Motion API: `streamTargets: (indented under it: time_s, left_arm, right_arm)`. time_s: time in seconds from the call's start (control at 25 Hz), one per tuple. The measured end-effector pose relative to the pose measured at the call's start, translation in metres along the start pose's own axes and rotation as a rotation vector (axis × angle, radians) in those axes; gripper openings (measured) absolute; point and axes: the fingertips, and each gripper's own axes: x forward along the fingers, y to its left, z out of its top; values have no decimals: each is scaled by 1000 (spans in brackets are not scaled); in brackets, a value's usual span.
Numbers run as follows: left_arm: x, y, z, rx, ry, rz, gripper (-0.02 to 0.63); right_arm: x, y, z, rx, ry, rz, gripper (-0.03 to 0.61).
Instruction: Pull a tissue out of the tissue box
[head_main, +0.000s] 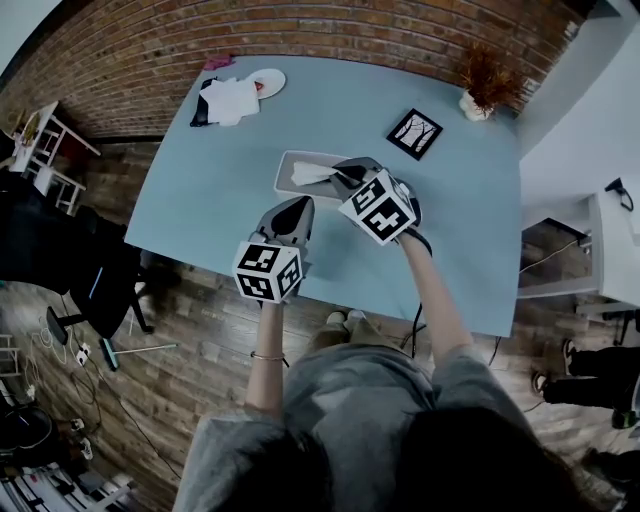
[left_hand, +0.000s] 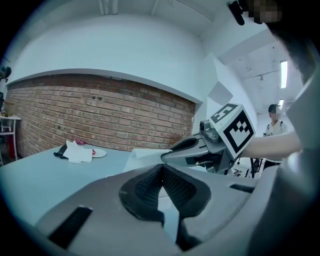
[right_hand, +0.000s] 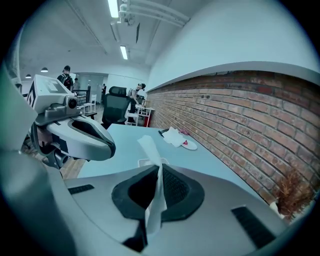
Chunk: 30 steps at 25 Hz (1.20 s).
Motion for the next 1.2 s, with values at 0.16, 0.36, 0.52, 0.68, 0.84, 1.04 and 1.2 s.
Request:
streamTargets:
  time_s: [0.16,0.36,0.52,0.68,0.84,1.04,1.2]
  left_arm:
    - [-2,-9,5,21,-7,-18,3]
    - [-10,-23,14,51,-25,-37,3]
    - [-19,-38,16,88,-32,-45,3]
    - [-29,-49,24,93,-70,-47,3]
    - [-36,-62,35,116,-111,-58,3]
    - [-41,-81,44,143,-143,-79,3]
    - [-47,-97,47,165,-164,-92,3]
  right_arm:
    - [-13,1,9,16,-42,-6,2]
    - [-34,5,18,53,-102,-15,2]
    - [-56,7,18,96,-179,-24,2]
    - [-80,7,21,164,-275,-40,2]
    - [-101,7,23,197,-344,-51,2]
    - [-123,12,23,211,-398,-55,2]
    - [-141,18,16,212,-416,-58,1]
